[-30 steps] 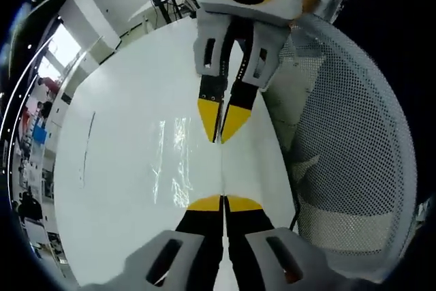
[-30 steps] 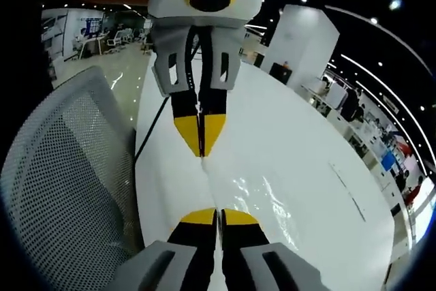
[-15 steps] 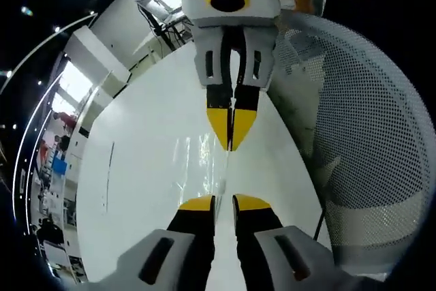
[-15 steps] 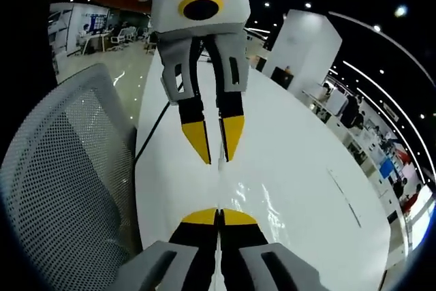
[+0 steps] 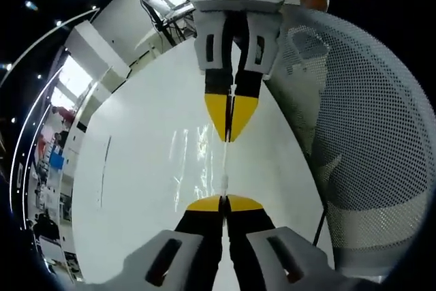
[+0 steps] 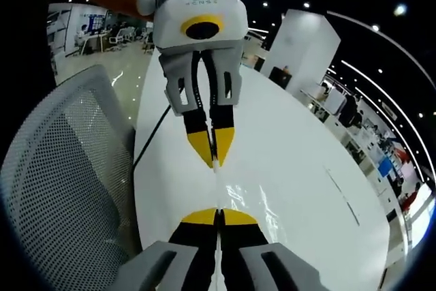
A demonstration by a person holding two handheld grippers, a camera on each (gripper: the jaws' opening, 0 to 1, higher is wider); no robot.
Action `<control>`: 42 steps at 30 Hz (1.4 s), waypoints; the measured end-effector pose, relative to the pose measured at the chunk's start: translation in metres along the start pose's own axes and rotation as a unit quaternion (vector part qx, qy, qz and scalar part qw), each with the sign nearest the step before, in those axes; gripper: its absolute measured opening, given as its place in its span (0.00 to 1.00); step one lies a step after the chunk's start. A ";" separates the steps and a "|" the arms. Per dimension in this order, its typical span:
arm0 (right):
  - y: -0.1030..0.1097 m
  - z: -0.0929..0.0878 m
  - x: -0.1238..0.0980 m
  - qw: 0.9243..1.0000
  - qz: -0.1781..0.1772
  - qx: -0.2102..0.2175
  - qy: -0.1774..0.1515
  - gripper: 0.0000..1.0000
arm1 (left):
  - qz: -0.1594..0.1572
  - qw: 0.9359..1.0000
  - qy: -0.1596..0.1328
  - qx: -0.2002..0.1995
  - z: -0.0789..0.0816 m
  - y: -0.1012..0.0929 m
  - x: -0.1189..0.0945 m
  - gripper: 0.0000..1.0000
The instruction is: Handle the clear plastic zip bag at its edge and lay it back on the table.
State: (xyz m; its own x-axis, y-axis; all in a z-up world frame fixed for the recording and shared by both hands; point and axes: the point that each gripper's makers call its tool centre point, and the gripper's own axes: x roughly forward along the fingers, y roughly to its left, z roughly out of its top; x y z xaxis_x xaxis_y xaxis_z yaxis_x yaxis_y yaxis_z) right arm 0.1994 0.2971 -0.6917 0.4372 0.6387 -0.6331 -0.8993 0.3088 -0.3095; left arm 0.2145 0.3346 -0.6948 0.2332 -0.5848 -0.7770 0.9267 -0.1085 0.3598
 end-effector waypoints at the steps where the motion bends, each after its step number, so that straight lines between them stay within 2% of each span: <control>1: 0.000 0.000 0.000 1.000 -0.001 0.001 0.000 0.00 | -0.002 1.000 0.001 -0.001 0.000 -0.001 0.000 0.00; 9: 0.000 0.011 -0.001 1.000 -0.004 0.010 -0.015 0.02 | -0.010 1.000 0.003 -0.006 -0.001 -0.003 -0.001 0.00; 17: 0.003 0.025 0.007 1.000 0.001 0.003 -0.025 0.03 | -0.015 1.000 0.009 -0.008 0.003 -0.004 -0.001 0.00; 29: 0.008 0.031 0.013 1.000 0.006 0.001 -0.028 0.04 | -0.018 1.000 0.011 -0.015 0.006 -0.005 -0.002 0.00; 42: 0.008 0.029 0.014 1.000 0.008 -0.010 -0.025 0.00 | -0.017 1.000 0.007 -0.020 0.008 -0.005 -0.004 0.00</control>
State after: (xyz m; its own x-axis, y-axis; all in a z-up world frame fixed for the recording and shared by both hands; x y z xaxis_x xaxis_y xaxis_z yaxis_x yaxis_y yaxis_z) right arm 0.1985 0.3288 -0.6827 0.4225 0.6771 -0.6025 -0.9054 0.2844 -0.3153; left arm 0.2064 0.3313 -0.6893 0.2055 -0.5707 -0.7951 0.9448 -0.0962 0.3132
